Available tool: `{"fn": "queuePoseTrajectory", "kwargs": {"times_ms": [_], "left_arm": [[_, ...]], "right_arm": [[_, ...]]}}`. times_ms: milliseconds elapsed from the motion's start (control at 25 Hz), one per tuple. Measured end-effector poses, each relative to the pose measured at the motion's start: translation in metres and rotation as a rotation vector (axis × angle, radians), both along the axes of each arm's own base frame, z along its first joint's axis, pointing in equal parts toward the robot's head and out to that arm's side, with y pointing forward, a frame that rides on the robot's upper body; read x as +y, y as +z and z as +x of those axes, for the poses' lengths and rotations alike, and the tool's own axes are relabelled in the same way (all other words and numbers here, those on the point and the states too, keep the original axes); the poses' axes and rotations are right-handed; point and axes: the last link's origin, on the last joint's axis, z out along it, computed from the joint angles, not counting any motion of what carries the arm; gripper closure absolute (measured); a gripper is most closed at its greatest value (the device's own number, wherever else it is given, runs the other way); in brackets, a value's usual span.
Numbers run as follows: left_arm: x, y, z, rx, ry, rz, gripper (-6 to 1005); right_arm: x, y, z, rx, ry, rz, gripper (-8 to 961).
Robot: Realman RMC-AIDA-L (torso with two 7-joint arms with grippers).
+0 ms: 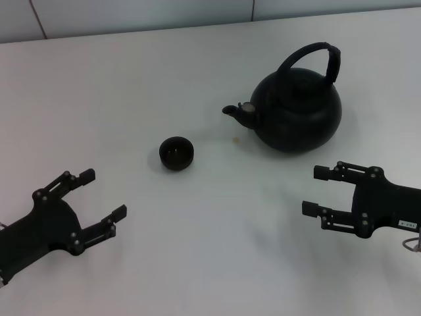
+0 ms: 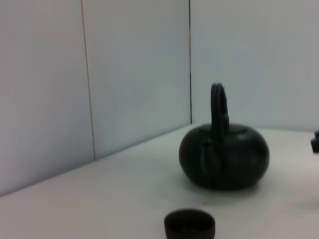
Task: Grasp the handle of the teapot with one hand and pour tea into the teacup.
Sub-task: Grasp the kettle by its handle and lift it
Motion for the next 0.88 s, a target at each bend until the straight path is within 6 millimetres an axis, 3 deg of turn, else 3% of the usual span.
{"fn": "queuePoseTrajectory", "kwargs": {"times_ms": [640, 880], "left_arm": [[0.000, 0.003, -0.005, 0.059, -0.023, -0.022, 140], [0.001, 0.003, -0.004, 0.060, -0.027, -0.024, 140]], "right_arm": [[-0.004, 0.001, 0.003, 0.013, -0.024, 0.022, 232], [-0.012, -0.007, 0.003, 0.101, -0.059, 0.136, 232]]}}
